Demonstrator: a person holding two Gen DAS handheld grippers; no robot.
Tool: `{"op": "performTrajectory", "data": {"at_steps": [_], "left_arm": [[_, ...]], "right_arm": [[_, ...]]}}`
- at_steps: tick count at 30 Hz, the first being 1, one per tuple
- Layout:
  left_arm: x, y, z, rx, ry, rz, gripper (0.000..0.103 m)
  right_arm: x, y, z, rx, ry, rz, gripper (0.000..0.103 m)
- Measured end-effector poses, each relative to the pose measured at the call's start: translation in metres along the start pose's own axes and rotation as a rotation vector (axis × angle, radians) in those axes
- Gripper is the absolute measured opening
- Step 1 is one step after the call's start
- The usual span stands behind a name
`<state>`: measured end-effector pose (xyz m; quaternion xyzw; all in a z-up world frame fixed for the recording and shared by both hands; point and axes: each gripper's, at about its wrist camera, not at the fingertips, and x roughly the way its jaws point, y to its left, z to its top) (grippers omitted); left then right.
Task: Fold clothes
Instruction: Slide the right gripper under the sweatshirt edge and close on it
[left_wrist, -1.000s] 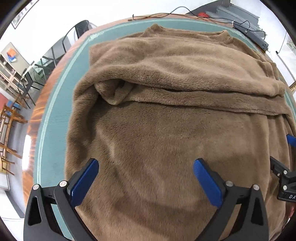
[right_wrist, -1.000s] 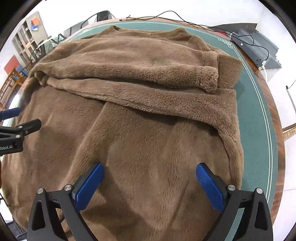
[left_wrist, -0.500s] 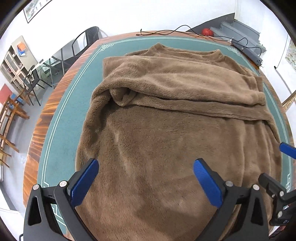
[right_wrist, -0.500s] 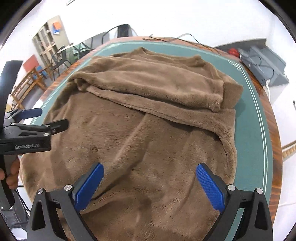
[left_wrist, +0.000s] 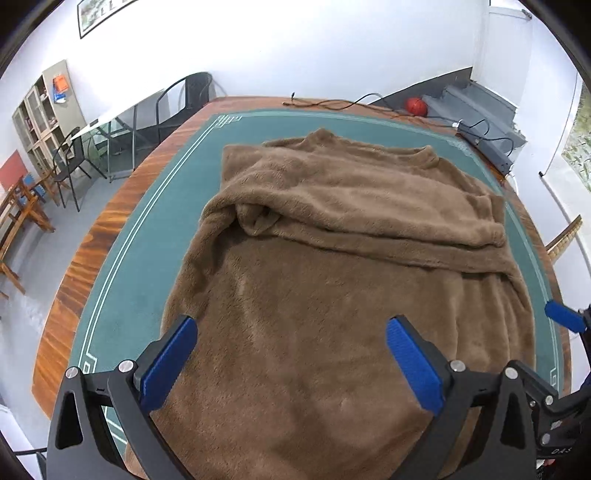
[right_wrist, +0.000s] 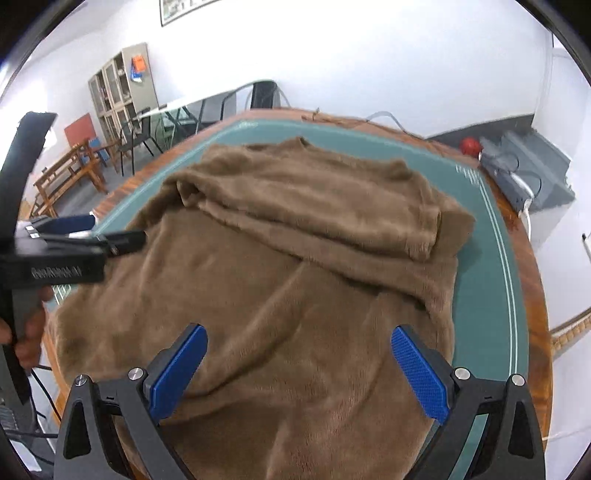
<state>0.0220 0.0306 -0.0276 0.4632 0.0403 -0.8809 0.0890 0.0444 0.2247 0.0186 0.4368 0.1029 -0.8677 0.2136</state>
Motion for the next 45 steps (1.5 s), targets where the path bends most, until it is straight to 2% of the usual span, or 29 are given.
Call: {"op": "performTrajectory", "data": {"at_steps": [3, 7, 11, 18, 23, 28, 33, 39, 42, 45], "left_arm": [[-0.003, 0.005, -0.005, -0.019, -0.012, -0.01, 0.103], [-0.015, 0.009, -0.005, -0.051, -0.065, -0.04, 0.103], [-0.02, 0.012, -0.006, -0.023, -0.068, -0.028, 0.103], [-0.013, 0.052, -0.046, 0.037, 0.039, 0.004, 0.103], [-0.017, 0.094, -0.088, 0.027, 0.124, 0.052, 0.103], [-0.019, 0.12, -0.118, -0.021, 0.176, 0.038, 0.103], [-0.01, 0.135, -0.125, -0.121, 0.194, 0.009, 0.103], [0.008, 0.135, -0.119, -0.173, 0.204, -0.032, 0.103], [0.017, 0.127, -0.119, -0.15, 0.221, -0.043, 0.103], [0.028, 0.121, -0.12, -0.138, 0.251, -0.061, 0.103]], "right_arm": [[0.0, -0.003, -0.012, 0.011, 0.013, -0.001, 0.102], [-0.009, 0.0, -0.021, 0.012, -0.022, -0.005, 0.102], [-0.012, 0.006, -0.029, -0.034, -0.005, -0.01, 0.102], [-0.025, -0.004, -0.074, -0.099, 0.08, 0.051, 0.102], [-0.043, -0.014, -0.106, -0.118, 0.148, 0.091, 0.101], [-0.051, -0.025, -0.133, -0.084, 0.222, 0.134, 0.102], [-0.04, -0.035, -0.146, 0.007, 0.264, 0.153, 0.102], [-0.022, -0.041, -0.146, 0.115, 0.28, 0.171, 0.101], [-0.02, -0.033, -0.146, 0.089, 0.283, 0.182, 0.095], [-0.019, -0.023, -0.145, 0.054, 0.282, 0.187, 0.083]]}}
